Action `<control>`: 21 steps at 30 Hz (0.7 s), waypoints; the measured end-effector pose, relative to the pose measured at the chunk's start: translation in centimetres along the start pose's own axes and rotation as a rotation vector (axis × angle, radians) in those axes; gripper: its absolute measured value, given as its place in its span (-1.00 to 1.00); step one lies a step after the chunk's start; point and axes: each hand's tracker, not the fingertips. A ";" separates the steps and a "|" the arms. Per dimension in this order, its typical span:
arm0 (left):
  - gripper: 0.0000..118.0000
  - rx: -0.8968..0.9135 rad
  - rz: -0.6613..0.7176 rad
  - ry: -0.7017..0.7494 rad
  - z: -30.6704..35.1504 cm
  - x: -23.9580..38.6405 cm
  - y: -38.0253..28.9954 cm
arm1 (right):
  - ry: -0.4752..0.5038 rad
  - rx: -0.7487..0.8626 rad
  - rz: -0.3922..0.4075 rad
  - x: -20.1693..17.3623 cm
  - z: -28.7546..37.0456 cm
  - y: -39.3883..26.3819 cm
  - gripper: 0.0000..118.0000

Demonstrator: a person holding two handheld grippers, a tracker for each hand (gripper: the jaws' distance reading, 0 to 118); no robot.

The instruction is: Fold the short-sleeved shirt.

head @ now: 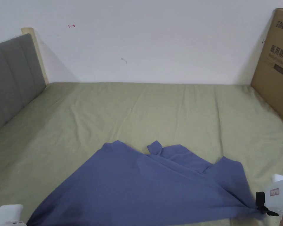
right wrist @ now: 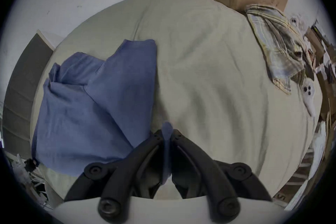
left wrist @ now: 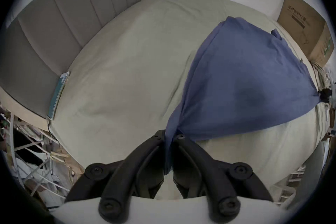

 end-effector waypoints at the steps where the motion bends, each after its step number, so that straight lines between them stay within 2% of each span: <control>1: -0.79 0.003 -0.002 0.001 0.0 0.1 0.1 | 0.009 0.009 0.000 0.0 0.1 0.0 -0.82; 2: -0.79 -0.017 -0.010 0.009 -0.1 0.3 0.3 | -0.002 0.012 0.016 -0.3 0.4 0.1 -0.82; 3: -0.61 -0.022 -0.025 0.025 -0.1 0.4 0.4 | -0.028 0.017 0.042 -0.5 0.6 0.2 -0.67; 4: -0.31 -0.008 -0.038 0.043 0.1 0.3 0.4 | -0.058 0.024 0.069 -0.5 0.8 0.3 -0.46; 5: 0.16 0.001 -0.033 0.060 0.5 0.3 0.5 | -0.058 0.028 0.075 -0.4 1.2 0.4 -0.25; 6: 0.47 0.008 -0.015 0.055 1.0 0.0 0.8 | -0.048 0.035 0.070 -0.5 1.9 0.1 -0.09; 7: 0.63 0.035 0.025 0.028 1.7 -0.2 1.0 | -0.036 0.046 0.065 -0.3 2.6 0.3 0.06; 9: 0.64 0.075 0.081 -0.019 3.0 -0.4 1.8 | -0.018 0.101 0.049 0.0 4.1 0.6 0.11; 12: 0.63 0.142 0.080 -0.077 5.1 0.5 3.0 | 0.016 0.179 0.046 0.1 7.0 0.0 0.11; 13: 0.61 0.156 0.075 -0.101 6.7 1.8 2.9 | 0.050 0.186 0.052 0.1 7.6 -0.3 0.11; 14: 0.45 0.176 0.065 -0.139 7.4 2.6 3.1 | 0.079 0.198 0.059 -0.1 8.4 -0.9 0.11; 15: 0.17 0.190 0.054 -0.179 8.0 3.4 3.2 | 0.093 0.209 0.065 -0.2 8.9 -1.5 0.06; 16: -0.27 0.205 0.043 -0.200 8.6 4.2 3.2 | 0.092 0.219 0.071 -0.2 9.2 -2.1 -0.10; 17: -0.92 0.217 0.016 -0.218 9.2 5.7 3.0 | 0.090 0.226 0.075 -0.3 9.5 -2.8 -0.65; 18: -1.00 0.211 -0.017 -0.212 9.4 6.8 2.9 | 0.081 0.229 0.072 -0.5 9.5 -3.5 -0.98; 19: -1.00 0.208 -0.032 -0.206 9.7 7.7 2.6 | 0.071 0.231 0.058 -0.4 9.4 -4.2 -0.98; 21: -1.00 0.202 -0.079 -0.246 9.1 9.2 2.2 | 0.114 0.235 0.027 0.4 9.4 -5.8 -0.99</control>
